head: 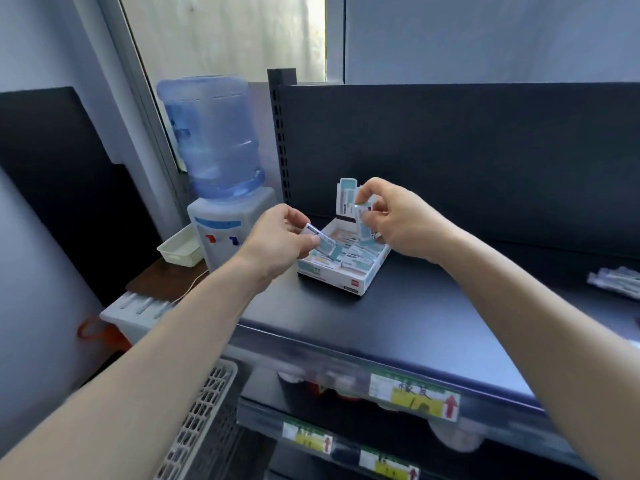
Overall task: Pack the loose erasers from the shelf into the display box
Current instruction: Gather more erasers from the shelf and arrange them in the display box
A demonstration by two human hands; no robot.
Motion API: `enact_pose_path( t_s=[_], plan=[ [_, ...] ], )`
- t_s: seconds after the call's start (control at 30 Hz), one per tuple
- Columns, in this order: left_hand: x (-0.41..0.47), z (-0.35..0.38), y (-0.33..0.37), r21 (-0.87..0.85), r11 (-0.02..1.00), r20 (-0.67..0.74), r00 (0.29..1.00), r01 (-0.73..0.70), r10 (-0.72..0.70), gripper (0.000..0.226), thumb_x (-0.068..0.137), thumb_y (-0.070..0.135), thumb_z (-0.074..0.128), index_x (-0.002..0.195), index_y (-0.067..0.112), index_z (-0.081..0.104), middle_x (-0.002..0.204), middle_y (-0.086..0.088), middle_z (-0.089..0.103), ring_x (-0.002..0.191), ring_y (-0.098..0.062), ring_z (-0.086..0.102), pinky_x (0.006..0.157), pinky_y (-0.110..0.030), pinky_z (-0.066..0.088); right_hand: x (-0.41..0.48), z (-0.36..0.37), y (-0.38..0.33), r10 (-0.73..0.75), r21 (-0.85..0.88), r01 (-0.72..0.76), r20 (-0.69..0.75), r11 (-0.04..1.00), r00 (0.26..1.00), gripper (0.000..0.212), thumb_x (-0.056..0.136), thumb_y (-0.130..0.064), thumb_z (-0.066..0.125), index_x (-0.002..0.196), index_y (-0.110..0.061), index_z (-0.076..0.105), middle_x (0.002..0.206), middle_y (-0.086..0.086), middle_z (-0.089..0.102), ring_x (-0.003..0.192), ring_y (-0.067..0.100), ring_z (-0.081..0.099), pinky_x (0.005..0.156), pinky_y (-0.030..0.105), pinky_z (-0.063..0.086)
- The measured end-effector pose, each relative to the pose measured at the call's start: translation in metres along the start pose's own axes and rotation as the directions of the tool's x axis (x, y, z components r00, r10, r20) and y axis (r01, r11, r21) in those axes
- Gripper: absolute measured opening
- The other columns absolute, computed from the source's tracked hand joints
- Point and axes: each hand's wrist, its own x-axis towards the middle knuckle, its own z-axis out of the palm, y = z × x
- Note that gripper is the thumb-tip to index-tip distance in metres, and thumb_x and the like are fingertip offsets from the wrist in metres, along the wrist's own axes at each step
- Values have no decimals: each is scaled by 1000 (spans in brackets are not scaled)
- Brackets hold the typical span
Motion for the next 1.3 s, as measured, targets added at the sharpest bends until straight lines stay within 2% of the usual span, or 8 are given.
enact_pose_path(
  t_s=[0.1, 0.3, 0.47, 0.7, 0.83, 1.0, 1.1, 1.3],
  plan=[
    [12, -6, -6, 3, 1000, 53, 999, -10, 10, 20, 83, -2, 66, 94, 8, 52, 83, -11, 60, 67, -15, 55, 66, -24, 52, 6, 11, -5, 27, 3, -27, -7, 1000, 1000, 8, 96, -13, 49, 95, -20, 51, 70, 4, 45, 63, 19, 41, 61, 35, 42],
    [31, 3, -12, 32, 999, 144, 989, -35, 30, 20, 80, -2, 69, 83, 13, 55, 75, -5, 62, 66, -16, 59, 68, -28, 55, 8, 8, -1, 80, -43, -82, -45, 996, 996, 15, 92, -5, 52, 94, -21, 52, 84, 16, 58, 67, 22, 48, 58, 33, 43],
    [37, 12, -10, 60, 998, 186, 983, -10, -1, 18, 82, -5, 66, 93, 5, 56, 82, -12, 61, 65, -15, 58, 55, -16, 53, 17, 2, 14, 104, -45, -107, -72, 993, 992, 15, 88, -8, 62, 94, -16, 51, 103, 11, 65, 81, 20, 58, 62, 24, 44],
    [45, 15, -3, 203, 979, 133, 991, -1, -27, 15, 81, 0, 68, 85, 10, 58, 88, -15, 64, 73, -22, 63, 81, -42, 58, 40, -2, 25, 29, -25, -31, -46, 999, 999, 12, 85, -9, 65, 90, -16, 56, 90, 4, 63, 72, 15, 53, 58, 20, 41],
    [46, 16, -6, 225, 974, 142, 987, 39, -72, 13, 80, -1, 69, 87, 6, 59, 80, -12, 62, 68, -20, 60, 78, -36, 57, 49, 2, 28, 14, -67, -13, 21, 998, 1000, 11, 84, -9, 66, 89, -17, 59, 76, -6, 54, 66, 11, 51, 56, 21, 40],
    [49, 19, -10, 275, 960, 180, 978, 50, -102, 13, 78, 3, 73, 83, 9, 63, 70, -3, 62, 59, -10, 55, 56, -16, 49, 52, 8, 29, 28, -139, -11, 119, 990, 993, 11, 83, -11, 68, 91, -16, 64, 75, -7, 53, 66, 8, 51, 58, 19, 42],
    [54, 21, -13, 297, 953, 204, 972, 50, -115, 15, 75, 6, 76, 84, 10, 65, 78, -7, 66, 67, -15, 57, 67, -27, 50, 52, 8, 28, 42, -175, -10, 182, 985, 982, 12, 84, -10, 68, 94, -15, 65, 72, -8, 51, 62, 4, 48, 56, 16, 39],
    [59, 26, -20, 343, 938, 308, 949, -46, -67, 15, 70, 7, 79, 81, 7, 68, 80, -8, 66, 71, -18, 56, 72, -28, 49, 54, 15, 22, 125, -277, -56, 237, 959, 964, 13, 85, -9, 66, 94, -17, 65, 72, -10, 53, 67, 9, 51, 55, 18, 39]
  ],
)
